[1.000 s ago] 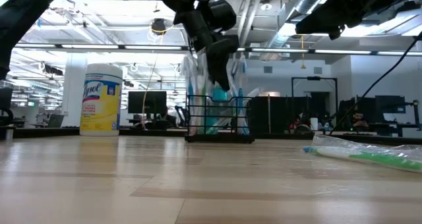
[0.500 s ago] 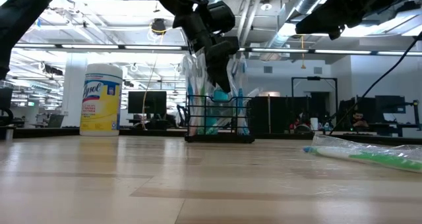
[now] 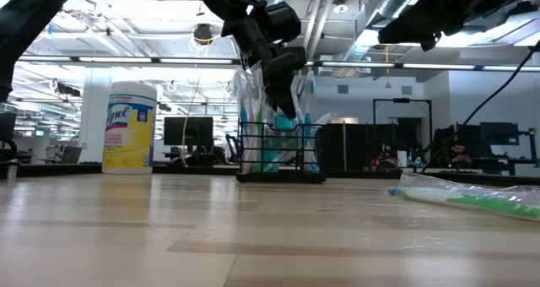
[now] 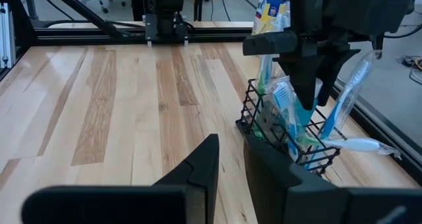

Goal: Pick & Place toothbrushing station
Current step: Put the mouthwash into the black mesh organizer, then put the blue toothbrush into the black mesh organizer

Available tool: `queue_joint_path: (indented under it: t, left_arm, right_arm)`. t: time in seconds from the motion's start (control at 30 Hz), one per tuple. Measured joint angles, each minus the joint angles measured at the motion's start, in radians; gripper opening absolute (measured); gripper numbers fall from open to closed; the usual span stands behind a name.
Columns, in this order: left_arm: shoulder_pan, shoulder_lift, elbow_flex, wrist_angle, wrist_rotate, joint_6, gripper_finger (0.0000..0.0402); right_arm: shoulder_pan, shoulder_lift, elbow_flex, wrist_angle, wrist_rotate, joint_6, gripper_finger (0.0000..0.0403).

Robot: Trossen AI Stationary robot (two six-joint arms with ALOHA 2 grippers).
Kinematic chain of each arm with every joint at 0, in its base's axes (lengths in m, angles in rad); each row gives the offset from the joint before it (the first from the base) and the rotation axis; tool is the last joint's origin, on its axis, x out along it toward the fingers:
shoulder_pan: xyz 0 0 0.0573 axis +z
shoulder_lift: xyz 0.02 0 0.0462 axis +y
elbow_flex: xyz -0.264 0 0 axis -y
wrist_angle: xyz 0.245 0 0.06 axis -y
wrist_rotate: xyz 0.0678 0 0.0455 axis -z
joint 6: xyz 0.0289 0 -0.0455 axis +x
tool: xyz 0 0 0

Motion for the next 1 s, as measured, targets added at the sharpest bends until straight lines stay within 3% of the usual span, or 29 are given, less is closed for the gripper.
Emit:
queue_joint_path:
  t: [0.53, 1.0]
  left_arm:
    - [0.000, 0.001, 0.000, 0.003, 0.000, -0.002, 0.0100]
    - [0.000, 0.001, 0.000, 0.003, 0.000, -0.003, 0.0149]
  right_arm:
    - [0.000, 0.000, 0.000, 0.000, 0.000, 0.000, 0.0063]
    - [0.000, 0.000, 0.000, 0.000, 0.000, 0.000, 0.0063]
